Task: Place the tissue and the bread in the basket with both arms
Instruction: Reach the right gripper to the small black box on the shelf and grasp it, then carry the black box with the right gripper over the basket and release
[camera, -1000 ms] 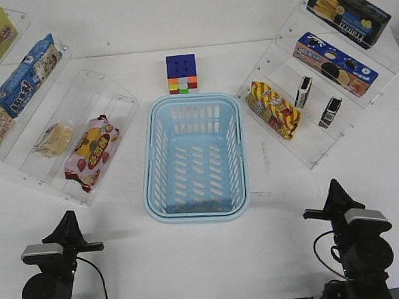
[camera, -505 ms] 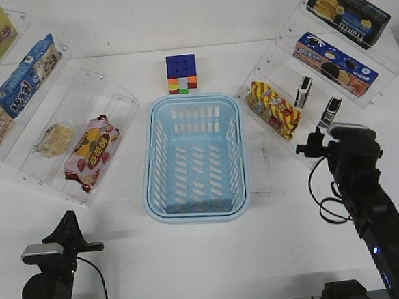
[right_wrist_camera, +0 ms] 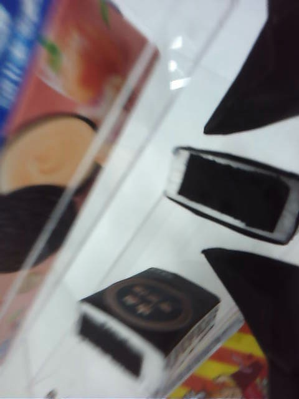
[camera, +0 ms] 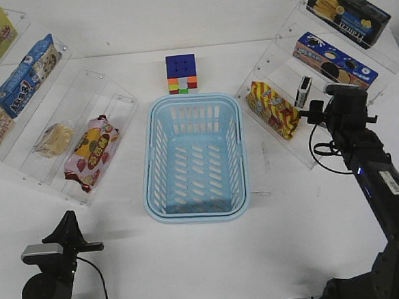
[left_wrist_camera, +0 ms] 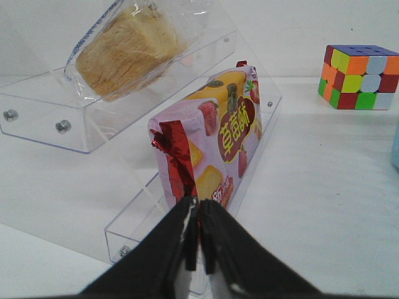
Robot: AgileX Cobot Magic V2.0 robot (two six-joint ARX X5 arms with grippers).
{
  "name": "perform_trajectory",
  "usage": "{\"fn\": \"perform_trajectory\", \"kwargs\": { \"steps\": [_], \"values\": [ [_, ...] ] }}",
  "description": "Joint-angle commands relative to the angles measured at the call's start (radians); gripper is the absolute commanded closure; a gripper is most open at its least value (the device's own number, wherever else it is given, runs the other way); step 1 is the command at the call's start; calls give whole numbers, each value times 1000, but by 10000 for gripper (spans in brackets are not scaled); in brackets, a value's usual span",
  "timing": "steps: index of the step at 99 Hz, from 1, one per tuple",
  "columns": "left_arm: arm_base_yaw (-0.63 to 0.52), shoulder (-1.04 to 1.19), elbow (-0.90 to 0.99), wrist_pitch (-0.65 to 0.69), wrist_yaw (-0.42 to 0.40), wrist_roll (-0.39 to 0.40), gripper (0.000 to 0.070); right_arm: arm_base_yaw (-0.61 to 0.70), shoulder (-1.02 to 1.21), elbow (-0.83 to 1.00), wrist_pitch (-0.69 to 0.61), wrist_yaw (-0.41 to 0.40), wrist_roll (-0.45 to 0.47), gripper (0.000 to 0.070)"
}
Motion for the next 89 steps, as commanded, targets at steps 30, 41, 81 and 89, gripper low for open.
{"fn": "perform_trajectory", "kwargs": {
  "steps": [30,41,81,89],
  "values": [
    [1,-2,-19,16,0,-4,699,2,-119,29,-19,-44,6,699],
    [1,-2,-19,16,0,-3,699,23,-226,29,-47,-212,33,699],
    [1,-2,-19,16,0,-3,699,453,-243,28,-23,-535,-48,698],
    [1,-2,-19,16,0,-3,699,521,-199,28,-23,-532,-72,642]
  ]
}}
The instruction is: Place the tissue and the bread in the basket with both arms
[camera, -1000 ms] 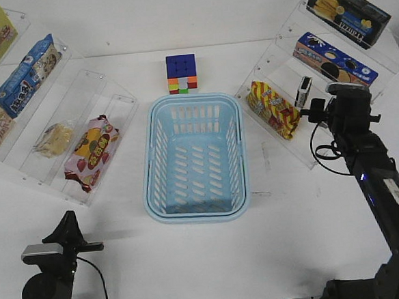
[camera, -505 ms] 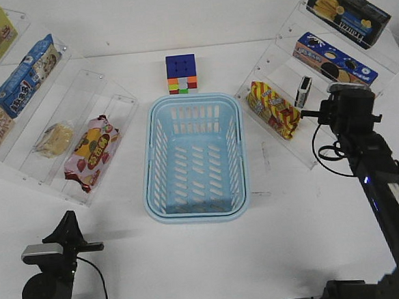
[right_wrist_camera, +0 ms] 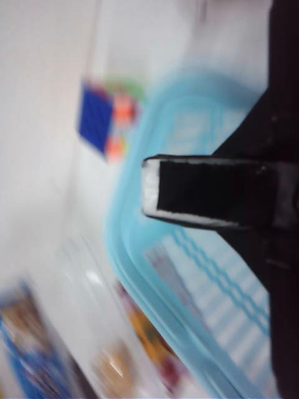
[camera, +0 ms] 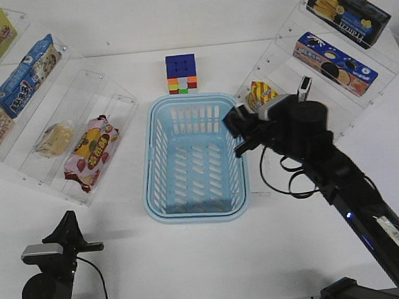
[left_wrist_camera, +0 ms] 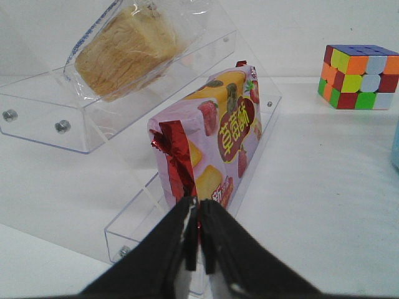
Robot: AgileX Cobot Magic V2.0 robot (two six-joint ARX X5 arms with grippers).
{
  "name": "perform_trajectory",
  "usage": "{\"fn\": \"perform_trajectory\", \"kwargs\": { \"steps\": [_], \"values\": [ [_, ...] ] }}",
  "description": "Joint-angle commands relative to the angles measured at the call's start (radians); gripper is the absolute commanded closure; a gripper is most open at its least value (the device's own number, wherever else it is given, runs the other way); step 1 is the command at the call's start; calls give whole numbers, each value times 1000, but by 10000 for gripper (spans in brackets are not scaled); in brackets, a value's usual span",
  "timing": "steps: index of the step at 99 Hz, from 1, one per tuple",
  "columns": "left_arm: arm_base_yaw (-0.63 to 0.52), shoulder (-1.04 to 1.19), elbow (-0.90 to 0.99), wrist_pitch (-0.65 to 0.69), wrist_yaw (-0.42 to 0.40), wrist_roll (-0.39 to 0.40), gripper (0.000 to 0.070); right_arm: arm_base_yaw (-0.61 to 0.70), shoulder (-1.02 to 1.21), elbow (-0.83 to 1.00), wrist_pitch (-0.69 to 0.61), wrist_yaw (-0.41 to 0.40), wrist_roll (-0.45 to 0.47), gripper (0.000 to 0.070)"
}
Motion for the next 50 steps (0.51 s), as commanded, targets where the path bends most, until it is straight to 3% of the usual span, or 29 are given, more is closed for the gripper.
{"fn": "perform_trajectory", "kwargs": {
  "steps": [1,8,12,27,35,39,44,50],
  "values": [
    [1,-2,-19,16,0,-3,699,52,40,10,10,2,-52,618],
    [1,-2,-19,16,0,-3,699,92,68,10,6,33,-64,418],
    [1,-2,-19,17,0,-4,699,107,80,10,8,53,-68,352],
    [1,-2,-19,23,1,-44,699,109,74,10,26,72,-88,347],
    [1,-2,-19,24,1,-127,699,84,32,10,20,88,-85,405],
    [1,-2,-19,23,1,-181,699,63,1,10,7,115,-81,514],
    [1,-2,-19,26,1,-254,699,35,-37,10,-18,152,-79,700],
    [1,-2,-18,38,1,-339,700,5,-84,4,-42,188,-55,697]
  ]
}}
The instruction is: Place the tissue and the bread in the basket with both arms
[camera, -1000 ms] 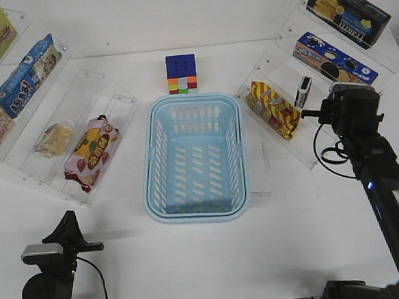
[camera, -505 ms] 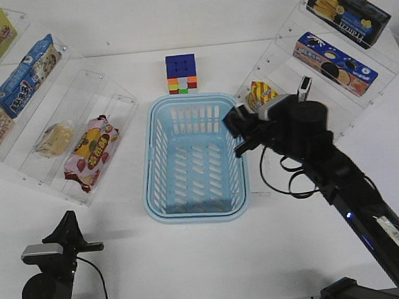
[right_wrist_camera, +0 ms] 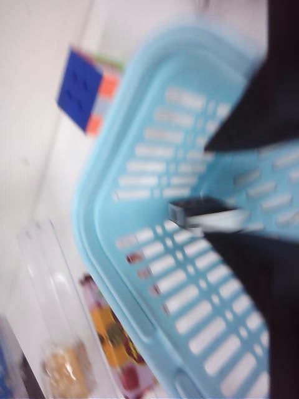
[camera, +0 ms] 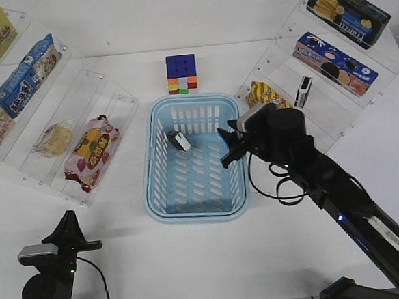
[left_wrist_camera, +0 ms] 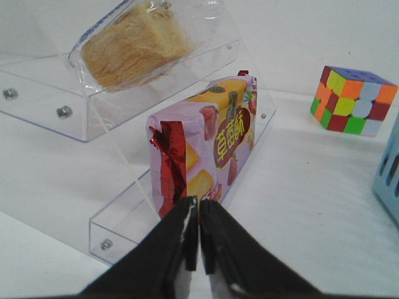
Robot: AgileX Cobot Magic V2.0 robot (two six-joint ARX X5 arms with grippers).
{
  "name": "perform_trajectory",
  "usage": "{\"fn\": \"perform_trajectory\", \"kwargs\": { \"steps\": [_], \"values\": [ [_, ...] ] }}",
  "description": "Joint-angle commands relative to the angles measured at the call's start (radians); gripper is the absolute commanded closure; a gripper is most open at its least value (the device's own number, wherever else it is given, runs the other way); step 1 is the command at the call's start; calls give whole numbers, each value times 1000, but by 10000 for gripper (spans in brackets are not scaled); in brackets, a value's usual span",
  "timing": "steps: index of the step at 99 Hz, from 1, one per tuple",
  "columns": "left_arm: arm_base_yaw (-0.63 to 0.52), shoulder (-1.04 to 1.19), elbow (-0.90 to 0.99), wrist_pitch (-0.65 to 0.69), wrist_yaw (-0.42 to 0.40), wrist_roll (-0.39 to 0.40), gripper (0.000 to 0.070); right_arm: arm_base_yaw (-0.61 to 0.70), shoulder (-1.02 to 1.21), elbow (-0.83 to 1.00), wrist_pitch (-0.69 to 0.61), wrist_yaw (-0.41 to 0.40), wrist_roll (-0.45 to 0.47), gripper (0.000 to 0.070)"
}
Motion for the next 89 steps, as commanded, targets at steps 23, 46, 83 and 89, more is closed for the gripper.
{"fn": "perform_trajectory", "kwargs": {
  "steps": [23,46,83,89],
  "values": [
    [1,6,112,-39,8,-256,699,-148,-319,-280,193,76,21,697],
    [1,222,409,-208,6,-72,699,-181,-572,-661,499,125,23,697],
    [1,808,808,-293,-42,443,139,-181,-588,-671,472,125,44,697],
    [1,883,855,-304,-78,492,133,-181,-588,-671,470,124,47,697]
  ]
}}
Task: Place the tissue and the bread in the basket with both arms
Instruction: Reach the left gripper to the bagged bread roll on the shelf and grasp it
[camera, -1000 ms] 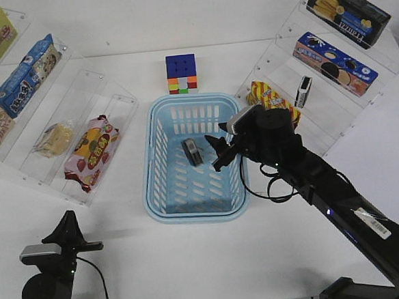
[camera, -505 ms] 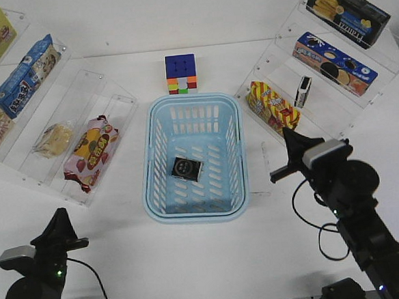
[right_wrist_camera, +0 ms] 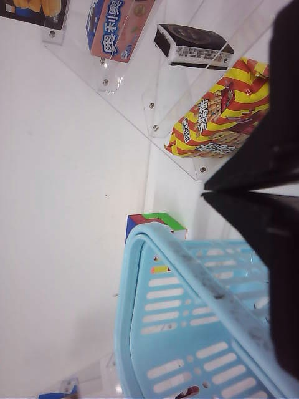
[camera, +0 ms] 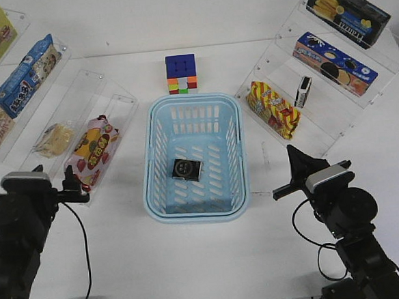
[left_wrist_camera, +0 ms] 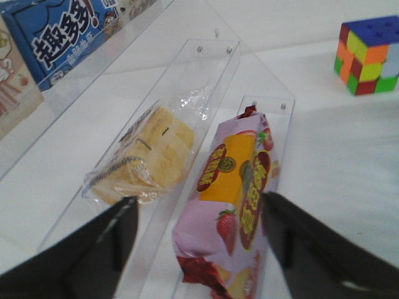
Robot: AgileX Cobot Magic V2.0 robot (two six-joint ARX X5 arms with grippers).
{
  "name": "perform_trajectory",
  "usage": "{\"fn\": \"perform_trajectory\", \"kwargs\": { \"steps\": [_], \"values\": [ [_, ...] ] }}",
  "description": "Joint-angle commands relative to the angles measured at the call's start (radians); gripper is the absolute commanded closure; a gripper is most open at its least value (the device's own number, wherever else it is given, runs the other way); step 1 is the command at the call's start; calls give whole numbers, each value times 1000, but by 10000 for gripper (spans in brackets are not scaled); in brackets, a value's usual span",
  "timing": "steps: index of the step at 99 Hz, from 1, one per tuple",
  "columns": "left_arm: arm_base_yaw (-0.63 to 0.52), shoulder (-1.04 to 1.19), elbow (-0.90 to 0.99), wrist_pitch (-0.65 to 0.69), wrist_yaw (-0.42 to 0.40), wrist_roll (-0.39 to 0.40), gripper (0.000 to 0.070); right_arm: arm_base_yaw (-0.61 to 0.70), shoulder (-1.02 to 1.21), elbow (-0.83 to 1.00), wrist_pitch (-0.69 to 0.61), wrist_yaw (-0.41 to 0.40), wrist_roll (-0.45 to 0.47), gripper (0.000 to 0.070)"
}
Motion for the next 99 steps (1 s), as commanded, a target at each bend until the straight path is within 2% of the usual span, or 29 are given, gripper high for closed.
{"fn": "perform_trajectory", "kwargs": {
  "steps": [1,8,18,27,44,50,64,70,74,90,99],
  "values": [
    [1,81,58,-6,-38,132,133,2,3,11,10,0,22,697],
    [1,162,105,-15,-77,206,132,2,3,11,9,0,24,697],
    [1,264,157,-8,-130,270,133,2,3,11,10,0,24,697],
    [2,343,198,-3,-180,298,133,2,3,11,8,0,25,697],
    [5,455,221,75,-193,341,147,2,3,11,10,0,24,697],
    [5,478,221,103,-210,340,232,2,3,11,9,0,24,697],
    [5,493,221,124,-213,352,575,2,3,11,9,0,24,697],
    [5,493,222,126,-213,359,670,2,3,11,9,0,24,697],
    [5,492,224,125,-214,364,700,2,3,11,10,0,24,697],
    [-6,469,282,117,-217,368,700,2,3,11,9,0,24,697],
    [-38,438,354,101,-195,320,700,2,3,11,9,0,24,697]
  ]
}}
